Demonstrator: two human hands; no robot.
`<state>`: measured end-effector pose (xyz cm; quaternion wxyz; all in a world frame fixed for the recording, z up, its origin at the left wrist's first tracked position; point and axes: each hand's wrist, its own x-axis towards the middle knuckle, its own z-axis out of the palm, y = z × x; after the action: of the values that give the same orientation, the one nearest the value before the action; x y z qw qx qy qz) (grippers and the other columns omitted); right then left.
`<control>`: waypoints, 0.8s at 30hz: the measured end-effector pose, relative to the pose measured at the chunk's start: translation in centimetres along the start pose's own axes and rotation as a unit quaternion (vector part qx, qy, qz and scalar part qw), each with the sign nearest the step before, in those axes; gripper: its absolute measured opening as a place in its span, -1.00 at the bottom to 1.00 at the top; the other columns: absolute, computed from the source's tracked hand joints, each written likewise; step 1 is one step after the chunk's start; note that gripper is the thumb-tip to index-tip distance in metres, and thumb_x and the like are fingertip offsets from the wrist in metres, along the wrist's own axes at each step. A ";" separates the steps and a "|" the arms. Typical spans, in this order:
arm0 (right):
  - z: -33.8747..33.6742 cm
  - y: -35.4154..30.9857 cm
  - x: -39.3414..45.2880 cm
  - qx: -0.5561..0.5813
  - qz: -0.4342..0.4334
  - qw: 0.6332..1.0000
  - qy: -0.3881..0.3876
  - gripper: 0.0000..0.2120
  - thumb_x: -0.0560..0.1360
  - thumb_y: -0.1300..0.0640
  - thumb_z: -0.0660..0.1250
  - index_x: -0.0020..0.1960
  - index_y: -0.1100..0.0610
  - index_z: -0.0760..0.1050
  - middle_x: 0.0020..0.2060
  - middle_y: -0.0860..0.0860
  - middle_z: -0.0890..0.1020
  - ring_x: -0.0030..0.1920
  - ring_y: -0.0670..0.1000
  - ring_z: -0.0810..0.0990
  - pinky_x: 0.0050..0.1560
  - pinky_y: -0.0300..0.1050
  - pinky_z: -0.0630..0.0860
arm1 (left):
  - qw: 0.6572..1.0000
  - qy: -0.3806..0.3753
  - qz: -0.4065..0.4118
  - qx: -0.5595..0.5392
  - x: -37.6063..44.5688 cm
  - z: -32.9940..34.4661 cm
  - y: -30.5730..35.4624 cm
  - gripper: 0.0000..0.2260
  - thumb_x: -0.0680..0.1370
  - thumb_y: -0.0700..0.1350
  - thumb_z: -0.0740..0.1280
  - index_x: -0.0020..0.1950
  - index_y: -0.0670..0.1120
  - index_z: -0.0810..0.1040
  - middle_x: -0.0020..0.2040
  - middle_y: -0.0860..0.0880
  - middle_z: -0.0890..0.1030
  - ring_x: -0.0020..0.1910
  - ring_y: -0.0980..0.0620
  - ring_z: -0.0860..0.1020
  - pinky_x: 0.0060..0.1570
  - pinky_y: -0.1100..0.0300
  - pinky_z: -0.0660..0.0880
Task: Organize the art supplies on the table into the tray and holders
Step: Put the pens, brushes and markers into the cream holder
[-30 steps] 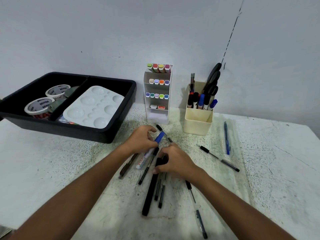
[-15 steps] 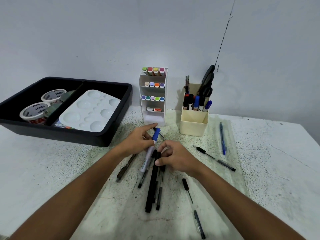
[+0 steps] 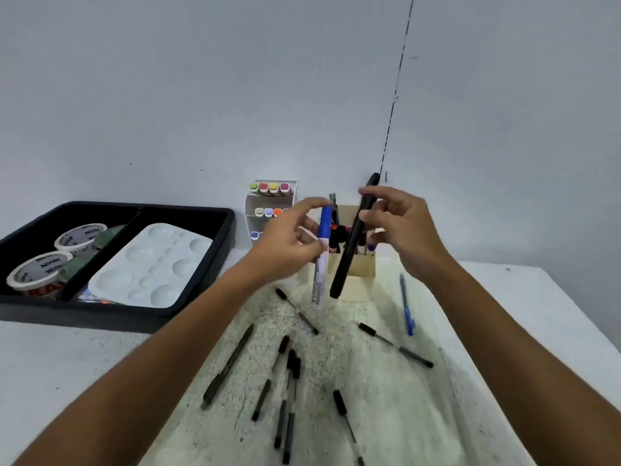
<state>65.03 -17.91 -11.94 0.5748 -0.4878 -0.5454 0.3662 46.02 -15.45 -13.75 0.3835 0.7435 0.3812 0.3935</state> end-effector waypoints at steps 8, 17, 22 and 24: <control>-3.3 -4.6 3.2 -0.064 -0.187 0.971 0.135 -0.68 0.47 0.38 0.33 0.09 0.02 0.56 -0.19 -0.07 0.58 -0.19 0.00 0.60 -0.27 -0.18 0.54 | 0.967 0.160 0.190 0.053 5.5 1.2 5.7 -0.56 0.44 -0.32 0.44 0.25 -0.02 0.44 -0.08 0.04 0.56 -0.30 0.11 0.60 -0.27 0.35 0.55; -4.0 1.0 3.4 -0.203 -0.261 0.936 0.122 -0.66 0.46 0.39 0.36 0.18 0.12 0.57 -0.04 0.04 0.59 -0.14 -0.23 0.56 -0.26 -0.42 0.43 | 0.967 0.107 0.197 0.123 8.6 4.4 1.0 -0.61 0.47 -0.33 0.41 0.26 -0.08 0.48 0.01 -0.02 0.55 -0.16 0.05 0.61 -0.18 0.35 0.57; -4.0 3.4 4.0 -0.227 -0.249 0.936 0.105 -0.67 0.46 0.39 0.35 0.18 0.14 0.58 -0.06 0.00 0.59 -0.12 -0.28 0.55 -0.25 -0.44 0.44 | 0.975 0.075 0.170 0.120 9.5 5.2 -1.3 -0.66 0.49 -0.34 0.39 0.23 -0.11 0.50 0.00 -0.05 0.56 -0.13 0.03 0.63 -0.12 0.24 0.61; -4.0 4.2 4.3 -0.226 -0.238 0.939 0.102 -0.67 0.46 0.39 0.36 0.17 0.14 0.58 -0.06 -0.01 0.58 -0.12 -0.27 0.56 -0.24 -0.43 0.44 | 0.977 0.063 0.163 0.118 9.6 5.3 -1.7 -0.66 0.50 -0.36 0.37 0.23 -0.11 0.50 -0.01 -0.07 0.58 -0.12 0.03 0.64 -0.09 0.23 0.61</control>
<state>70.02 -13.41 -14.57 0.5724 -0.4954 -0.6525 0.0343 54.06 -7.83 -14.55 0.1989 0.8097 0.3215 0.4489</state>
